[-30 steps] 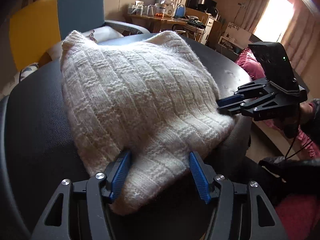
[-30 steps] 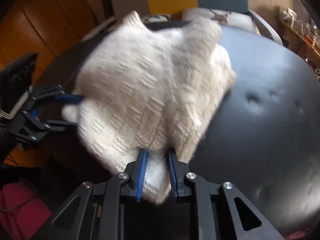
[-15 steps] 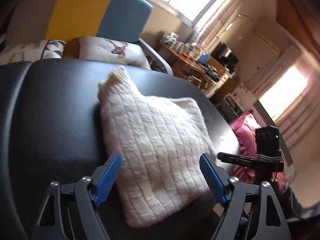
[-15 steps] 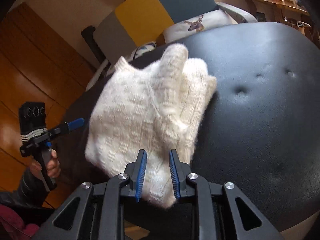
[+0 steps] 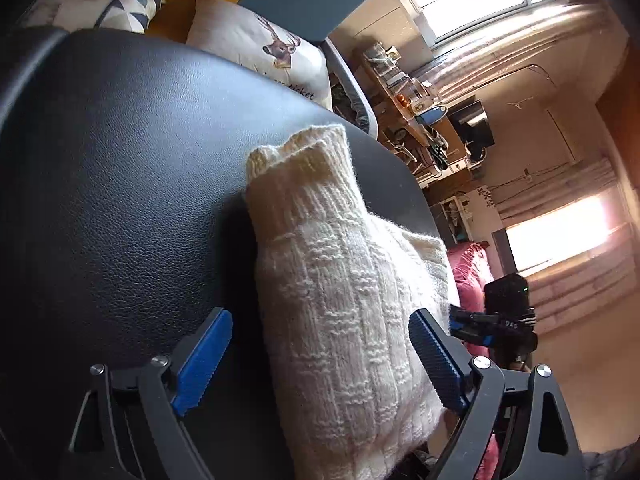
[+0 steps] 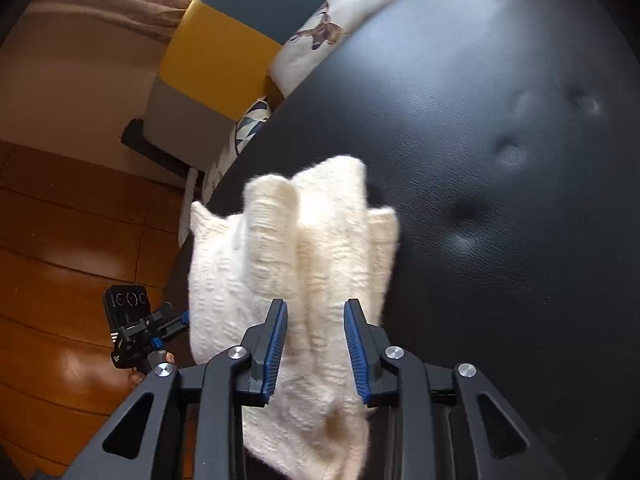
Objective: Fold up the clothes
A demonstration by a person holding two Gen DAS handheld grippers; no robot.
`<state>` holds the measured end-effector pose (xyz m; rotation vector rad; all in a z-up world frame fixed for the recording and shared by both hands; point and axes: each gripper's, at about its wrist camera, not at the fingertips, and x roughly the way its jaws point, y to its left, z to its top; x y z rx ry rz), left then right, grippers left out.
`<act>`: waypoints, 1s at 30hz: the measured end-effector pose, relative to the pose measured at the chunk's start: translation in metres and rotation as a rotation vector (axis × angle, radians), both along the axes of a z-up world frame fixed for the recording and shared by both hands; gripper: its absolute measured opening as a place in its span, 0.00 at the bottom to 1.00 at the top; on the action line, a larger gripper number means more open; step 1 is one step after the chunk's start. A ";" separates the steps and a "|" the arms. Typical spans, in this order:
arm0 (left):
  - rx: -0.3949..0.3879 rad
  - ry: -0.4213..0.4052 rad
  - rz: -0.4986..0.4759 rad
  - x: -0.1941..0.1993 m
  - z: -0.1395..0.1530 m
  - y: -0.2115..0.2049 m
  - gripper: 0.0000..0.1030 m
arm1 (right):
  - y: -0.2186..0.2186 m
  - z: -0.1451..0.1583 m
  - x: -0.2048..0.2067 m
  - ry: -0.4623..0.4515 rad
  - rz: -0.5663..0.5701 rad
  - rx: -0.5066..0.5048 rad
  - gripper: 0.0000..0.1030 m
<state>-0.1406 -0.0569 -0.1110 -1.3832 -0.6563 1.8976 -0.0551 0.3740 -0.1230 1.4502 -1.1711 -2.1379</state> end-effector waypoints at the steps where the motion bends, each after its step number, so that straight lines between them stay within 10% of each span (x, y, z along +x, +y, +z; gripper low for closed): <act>1: 0.013 -0.023 -0.002 -0.004 -0.005 0.002 0.90 | 0.003 -0.009 0.003 -0.026 -0.005 -0.047 0.35; 16: 0.047 -0.079 -0.067 -0.014 -0.019 0.025 0.94 | 0.009 -0.056 0.018 -0.012 -0.028 -0.515 0.55; 24: 0.003 -0.058 -0.107 -0.017 -0.015 0.033 0.94 | -0.049 -0.040 0.000 -0.077 0.165 -0.171 0.72; 30: -0.075 0.018 -0.142 -0.011 -0.010 0.044 0.96 | -0.071 -0.038 -0.025 -0.103 0.173 -0.146 0.83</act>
